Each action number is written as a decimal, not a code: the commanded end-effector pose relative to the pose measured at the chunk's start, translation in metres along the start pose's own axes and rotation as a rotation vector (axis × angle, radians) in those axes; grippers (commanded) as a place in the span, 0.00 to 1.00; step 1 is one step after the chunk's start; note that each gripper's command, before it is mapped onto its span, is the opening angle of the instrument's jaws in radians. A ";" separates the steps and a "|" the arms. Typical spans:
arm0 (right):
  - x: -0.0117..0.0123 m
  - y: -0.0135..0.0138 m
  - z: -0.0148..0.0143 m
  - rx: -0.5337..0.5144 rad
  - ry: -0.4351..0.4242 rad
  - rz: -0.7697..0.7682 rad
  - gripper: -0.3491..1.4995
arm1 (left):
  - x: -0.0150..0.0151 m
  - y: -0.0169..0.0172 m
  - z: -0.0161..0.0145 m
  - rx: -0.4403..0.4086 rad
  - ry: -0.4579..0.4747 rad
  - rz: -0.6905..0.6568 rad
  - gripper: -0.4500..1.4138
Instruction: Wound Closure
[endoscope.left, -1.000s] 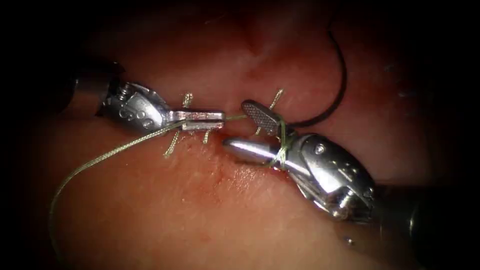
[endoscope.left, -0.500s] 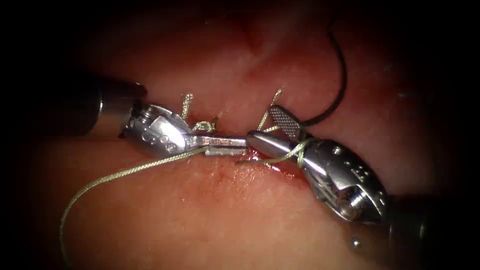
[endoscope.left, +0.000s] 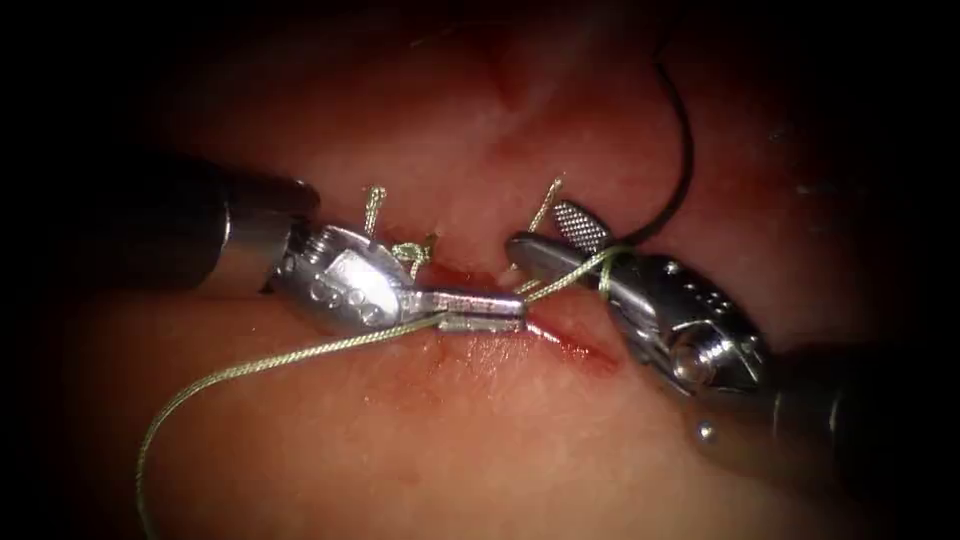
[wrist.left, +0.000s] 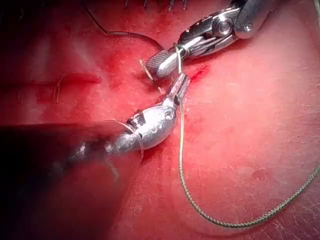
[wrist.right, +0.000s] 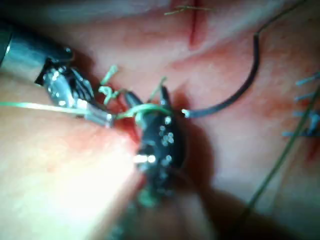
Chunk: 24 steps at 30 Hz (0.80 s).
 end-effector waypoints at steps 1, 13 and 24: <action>-0.0005 0.0005 0.0015 -0.007 -0.004 0.001 0.49 | -0.0006 -0.0005 0.0005 0.000 0.003 -0.001 0.00; -0.0008 0.0007 0.0035 -0.014 -0.034 0.031 0.57 | -0.0007 -0.0008 0.0009 0.000 0.000 -0.002 0.00; 0.0010 -0.0017 0.0017 -0.064 -0.009 -0.205 0.00 | -0.0006 -0.0012 0.0001 -0.002 -0.002 -0.010 0.00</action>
